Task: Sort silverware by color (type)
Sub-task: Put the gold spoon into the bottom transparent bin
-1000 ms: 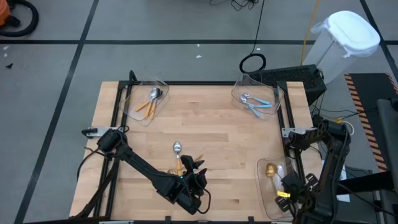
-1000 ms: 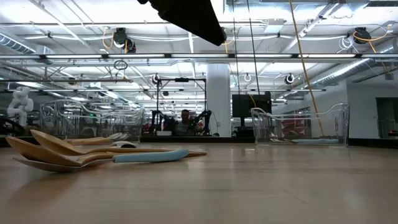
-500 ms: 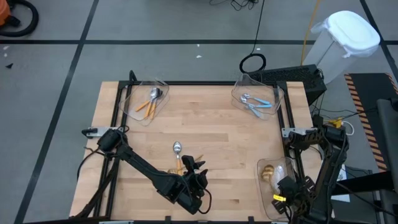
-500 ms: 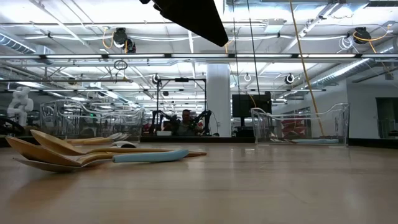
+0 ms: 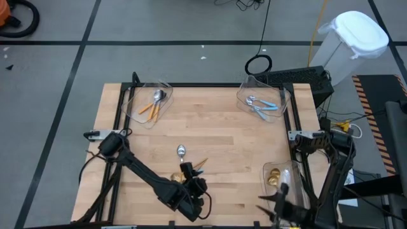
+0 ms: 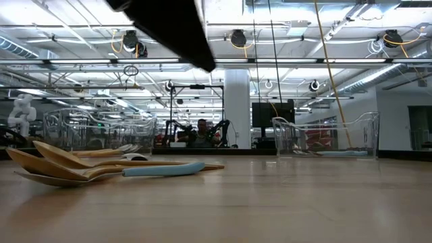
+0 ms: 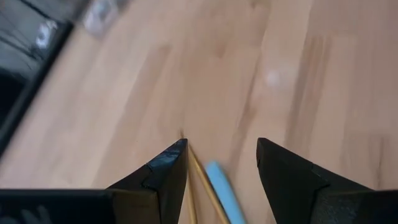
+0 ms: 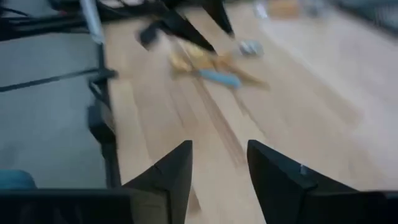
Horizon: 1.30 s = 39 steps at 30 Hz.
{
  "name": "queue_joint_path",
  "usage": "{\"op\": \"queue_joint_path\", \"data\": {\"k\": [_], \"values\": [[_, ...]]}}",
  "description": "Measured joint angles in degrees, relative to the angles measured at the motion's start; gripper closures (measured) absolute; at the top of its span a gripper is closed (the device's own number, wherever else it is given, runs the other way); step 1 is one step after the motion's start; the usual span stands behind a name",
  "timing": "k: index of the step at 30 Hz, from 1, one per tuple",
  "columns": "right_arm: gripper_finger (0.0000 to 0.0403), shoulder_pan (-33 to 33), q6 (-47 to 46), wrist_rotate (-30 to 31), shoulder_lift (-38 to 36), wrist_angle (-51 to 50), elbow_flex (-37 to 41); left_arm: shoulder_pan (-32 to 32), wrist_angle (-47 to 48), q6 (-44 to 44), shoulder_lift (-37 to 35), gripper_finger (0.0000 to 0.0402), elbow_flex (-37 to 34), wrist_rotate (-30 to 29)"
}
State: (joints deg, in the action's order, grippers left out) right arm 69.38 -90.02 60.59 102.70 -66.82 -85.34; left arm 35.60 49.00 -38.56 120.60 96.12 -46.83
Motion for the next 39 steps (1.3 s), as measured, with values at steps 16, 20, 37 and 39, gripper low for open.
{"op": "queue_joint_path", "data": {"k": [16,20,37,39], "values": [[0.0257,-4.9,37.8,5.0,6.1,19.0,0.0,-3.0,15.7,-11.0,0.0,0.0237,0.0,19.1],[0.0257,-6.1,39.3,1.3,6.1,19.0,0.0,-4.8,18.4,-11.7,0.0,0.0259,0.0,19.6],[0.0257,-6.8,39.8,-8.6,6.1,22.3,0.0,-6.7,15.4,-3.1,0.0,0.0263,-2.1,21.7],[0.0257,-6.7,39.8,-8.6,6.1,22.7,0.0,-6.5,13.3,-3.6,0.0,0.0256,-3.0,21.8]]}}
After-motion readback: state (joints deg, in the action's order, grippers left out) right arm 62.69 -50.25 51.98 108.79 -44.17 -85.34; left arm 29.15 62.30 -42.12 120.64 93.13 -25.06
